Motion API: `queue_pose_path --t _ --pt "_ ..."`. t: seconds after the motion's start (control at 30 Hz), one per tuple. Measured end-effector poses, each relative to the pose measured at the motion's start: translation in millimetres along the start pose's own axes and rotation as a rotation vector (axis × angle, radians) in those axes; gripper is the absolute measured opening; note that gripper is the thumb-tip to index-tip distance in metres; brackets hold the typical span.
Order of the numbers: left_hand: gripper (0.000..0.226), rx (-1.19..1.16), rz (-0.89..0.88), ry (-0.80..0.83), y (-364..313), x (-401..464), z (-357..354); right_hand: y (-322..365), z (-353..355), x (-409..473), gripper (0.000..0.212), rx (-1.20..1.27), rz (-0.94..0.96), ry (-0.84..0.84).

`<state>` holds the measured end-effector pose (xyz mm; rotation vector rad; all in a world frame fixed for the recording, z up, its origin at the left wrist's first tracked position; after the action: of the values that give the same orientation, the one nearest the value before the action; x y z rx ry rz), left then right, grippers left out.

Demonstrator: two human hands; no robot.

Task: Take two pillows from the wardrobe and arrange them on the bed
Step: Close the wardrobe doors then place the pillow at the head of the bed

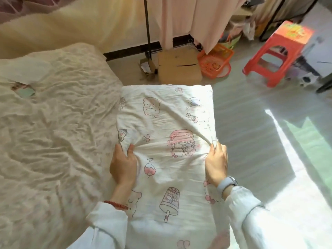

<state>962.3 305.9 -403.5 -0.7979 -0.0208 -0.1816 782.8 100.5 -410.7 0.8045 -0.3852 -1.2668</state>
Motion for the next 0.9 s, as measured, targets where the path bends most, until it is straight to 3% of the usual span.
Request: queue_pose_path --t 0.23,0.6,0.9 --pt "0.028 0.012 0.081 -0.005 -32.3 103.5 -72.3 47.9 -55.7 131.6 0.034 -0.089 -0.005 0.106" --pt "0.027 0.097 0.35 -0.279 -45.0 293.9 -72.1 237.6 -195.3 289.9 0.036 -0.091 0.204 0.452" --pt "0.029 0.119 0.518 -0.508 -66.6 486.4 -90.2 413.9 -341.3 426.4 0.037 -0.092 0.377 0.603"
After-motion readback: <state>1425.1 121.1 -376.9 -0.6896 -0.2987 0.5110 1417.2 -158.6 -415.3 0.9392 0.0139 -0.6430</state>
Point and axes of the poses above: each hand's wrist, its own x-axis towards the middle knuckle, its own z-axis out of the back of the hand, y = z × x, the point moved 3 cm from there along x, towards the middle knuckle, and after that the axes turned 3 degrees about -z, right-handed, at the moved point
